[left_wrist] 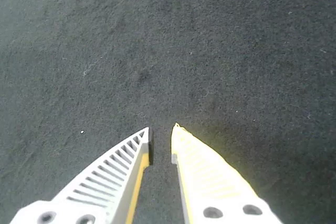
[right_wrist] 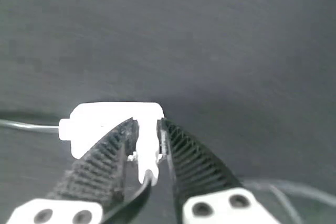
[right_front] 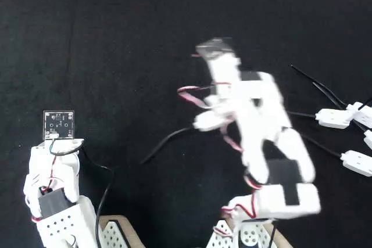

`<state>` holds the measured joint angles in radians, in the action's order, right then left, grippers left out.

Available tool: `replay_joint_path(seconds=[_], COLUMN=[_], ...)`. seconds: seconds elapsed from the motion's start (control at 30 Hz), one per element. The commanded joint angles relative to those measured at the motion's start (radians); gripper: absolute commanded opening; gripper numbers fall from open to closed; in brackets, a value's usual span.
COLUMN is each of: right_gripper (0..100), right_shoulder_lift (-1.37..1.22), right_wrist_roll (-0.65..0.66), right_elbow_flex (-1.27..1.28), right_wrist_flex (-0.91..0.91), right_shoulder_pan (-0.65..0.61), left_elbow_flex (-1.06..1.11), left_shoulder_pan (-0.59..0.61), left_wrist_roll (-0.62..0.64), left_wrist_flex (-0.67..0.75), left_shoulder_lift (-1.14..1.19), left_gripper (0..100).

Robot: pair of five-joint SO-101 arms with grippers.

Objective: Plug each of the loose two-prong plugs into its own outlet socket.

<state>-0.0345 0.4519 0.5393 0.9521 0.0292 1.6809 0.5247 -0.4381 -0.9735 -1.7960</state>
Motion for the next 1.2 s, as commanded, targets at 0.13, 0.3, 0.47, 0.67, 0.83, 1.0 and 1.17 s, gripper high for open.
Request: replay_joint_path(seconds=[0.13, 0.3, 0.47, 0.67, 0.83, 1.0, 1.17], right_gripper=[1.2, 1.6, 17.9, 37.1, 28.0, 4.4, 3.0], right_shoulder_lift=[-0.007, -0.042, -0.044, 0.077, 0.341, 0.691, 1.082], right_wrist_roll=[0.347, 0.454, 0.457, 0.422, 0.362, 0.319, 0.298], right_elbow_flex=[0.085, 0.085, 0.084, 0.028, 0.028, 0.11, 0.357], right_wrist_flex=[-0.18, -0.27, -0.21, 0.043, 0.259, 0.428, 0.46], right_shoulder_pan=[0.611, 0.795, 0.806, 0.686, 0.582, 0.459, 0.358], left_elbow_flex=[0.019, 0.019, 0.019, 0.019, 0.019, 0.019, 0.019], left_shoulder_pan=[-0.012, -0.039, -0.14, -0.401, -0.638, -0.679, -0.573], left_wrist_roll=[0.002, 0.002, 0.002, 0.008, 0.008, 0.083, 0.19], left_wrist_flex=[0.003, 0.011, 0.003, 0.002, -0.046, -0.046, -0.048], left_shoulder_lift=[-0.008, -0.009, -0.009, -0.003, -0.009, -0.009, -0.009], left_gripper=[9, 9, 9, 9, 8, 8, 8])
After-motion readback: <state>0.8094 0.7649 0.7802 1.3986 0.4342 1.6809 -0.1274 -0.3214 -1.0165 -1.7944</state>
